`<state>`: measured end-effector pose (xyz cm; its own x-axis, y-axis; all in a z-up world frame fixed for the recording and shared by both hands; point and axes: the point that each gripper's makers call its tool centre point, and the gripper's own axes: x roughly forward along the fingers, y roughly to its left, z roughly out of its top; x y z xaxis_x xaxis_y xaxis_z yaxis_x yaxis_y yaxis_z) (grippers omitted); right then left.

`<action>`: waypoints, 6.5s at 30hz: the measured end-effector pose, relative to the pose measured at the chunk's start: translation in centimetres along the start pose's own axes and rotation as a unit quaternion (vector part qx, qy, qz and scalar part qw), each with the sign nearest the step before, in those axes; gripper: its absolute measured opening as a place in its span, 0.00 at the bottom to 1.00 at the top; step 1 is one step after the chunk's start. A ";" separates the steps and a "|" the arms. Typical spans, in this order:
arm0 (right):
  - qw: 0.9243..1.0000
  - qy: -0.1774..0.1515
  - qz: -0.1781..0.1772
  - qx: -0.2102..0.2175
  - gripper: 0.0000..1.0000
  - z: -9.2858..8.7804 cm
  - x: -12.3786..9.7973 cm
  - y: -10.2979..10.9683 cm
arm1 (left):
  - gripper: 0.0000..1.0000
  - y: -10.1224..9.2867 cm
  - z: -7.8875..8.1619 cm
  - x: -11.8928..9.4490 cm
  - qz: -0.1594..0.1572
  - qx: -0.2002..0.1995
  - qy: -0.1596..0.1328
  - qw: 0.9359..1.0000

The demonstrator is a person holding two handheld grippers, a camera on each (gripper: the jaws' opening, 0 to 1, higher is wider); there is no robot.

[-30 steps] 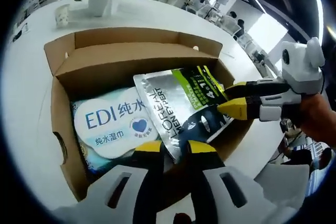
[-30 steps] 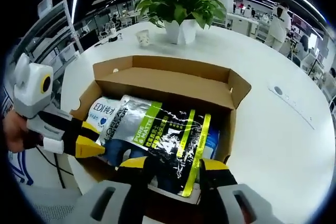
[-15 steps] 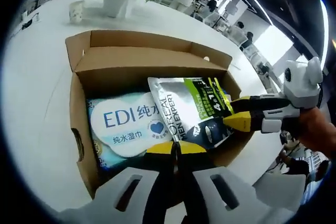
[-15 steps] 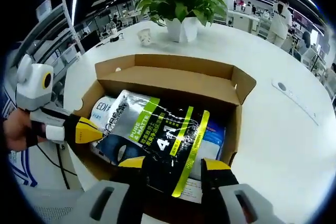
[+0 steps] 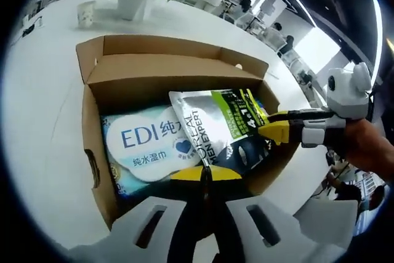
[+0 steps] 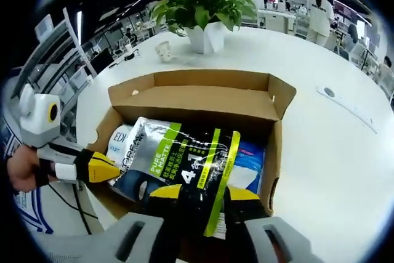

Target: Operate the shoe box by opening the lid, removing the specified soft item, and placing it in the target area until the item is outside and the box remains undamaged.

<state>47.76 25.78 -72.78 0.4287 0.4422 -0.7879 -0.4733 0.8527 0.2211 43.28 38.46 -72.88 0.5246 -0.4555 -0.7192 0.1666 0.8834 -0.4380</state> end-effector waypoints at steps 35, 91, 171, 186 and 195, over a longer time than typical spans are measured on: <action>0.997 -0.063 0.003 0.033 0.00 0.2 -3.7 -0.3 | 0.00 -2.3 1.7 -2.1 -0.007 0.058 -0.023 0.998; 0.977 -0.113 -0.089 0.158 0.00 -5.8 -13.8 -18.3 | 0.00 -21.3 3.1 8.8 -0.101 0.233 0.052 0.966; 0.979 -0.048 -0.066 0.187 0.00 -9.7 -5.6 -24.5 | 0.02 -19.4 -0.8 19.0 -0.027 0.498 0.200 0.843; 0.979 -0.046 -0.072 0.186 0.00 -9.7 -5.6 -24.9 | 0.04 -19.4 -1.1 18.9 -0.029 0.519 0.208 0.829; 0.978 -0.043 -0.078 0.186 0.00 -10.1 -6.0 -25.1 | 0.08 -19.3 -1.3 18.7 -0.031 0.519 0.214 0.827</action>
<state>49.33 -1.10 -79.36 0.5445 0.3065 -0.7808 -0.0907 0.9469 0.3084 48.79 12.72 -78.60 0.1819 -0.3053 -0.9347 0.9255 0.3742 0.0579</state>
